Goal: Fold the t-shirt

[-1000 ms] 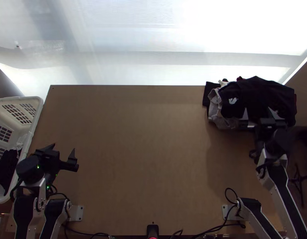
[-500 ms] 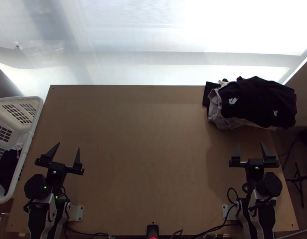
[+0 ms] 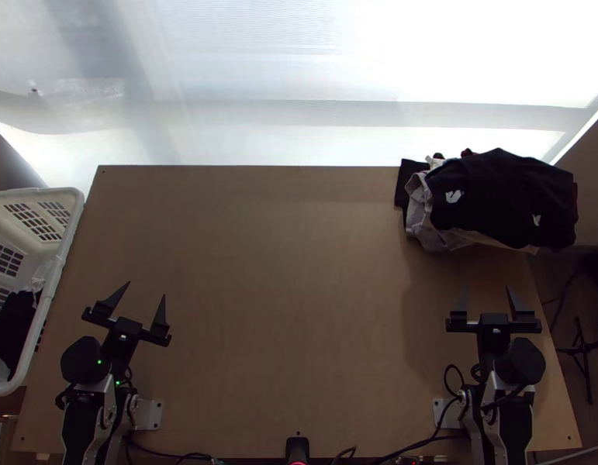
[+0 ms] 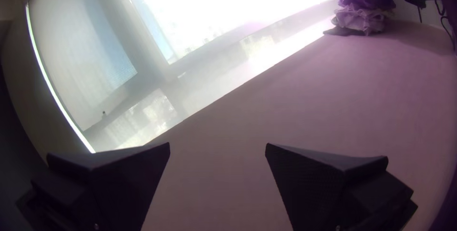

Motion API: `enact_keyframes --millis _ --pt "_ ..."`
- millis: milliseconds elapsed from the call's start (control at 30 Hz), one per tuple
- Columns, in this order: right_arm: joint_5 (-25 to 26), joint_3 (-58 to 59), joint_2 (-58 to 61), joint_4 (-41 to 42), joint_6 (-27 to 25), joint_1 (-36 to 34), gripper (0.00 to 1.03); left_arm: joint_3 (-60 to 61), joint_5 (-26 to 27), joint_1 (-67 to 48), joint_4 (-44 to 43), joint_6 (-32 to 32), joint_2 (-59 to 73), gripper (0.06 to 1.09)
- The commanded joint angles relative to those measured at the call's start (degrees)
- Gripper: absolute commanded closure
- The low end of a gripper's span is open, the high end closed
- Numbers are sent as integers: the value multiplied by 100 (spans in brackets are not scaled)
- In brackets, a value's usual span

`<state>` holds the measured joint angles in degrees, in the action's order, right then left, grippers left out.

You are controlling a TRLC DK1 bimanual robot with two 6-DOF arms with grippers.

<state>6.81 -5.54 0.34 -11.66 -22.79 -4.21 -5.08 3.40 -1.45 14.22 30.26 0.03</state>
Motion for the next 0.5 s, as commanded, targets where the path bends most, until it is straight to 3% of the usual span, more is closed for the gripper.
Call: enact_keyframes --millis 0,467 --pt "-22 18 -43 -47 -15 -10 5 69 20 286 213 375 -12 10" --pt "-39 18 -43 -47 -15 -10 5 60 311 295 283 375 -12 10"
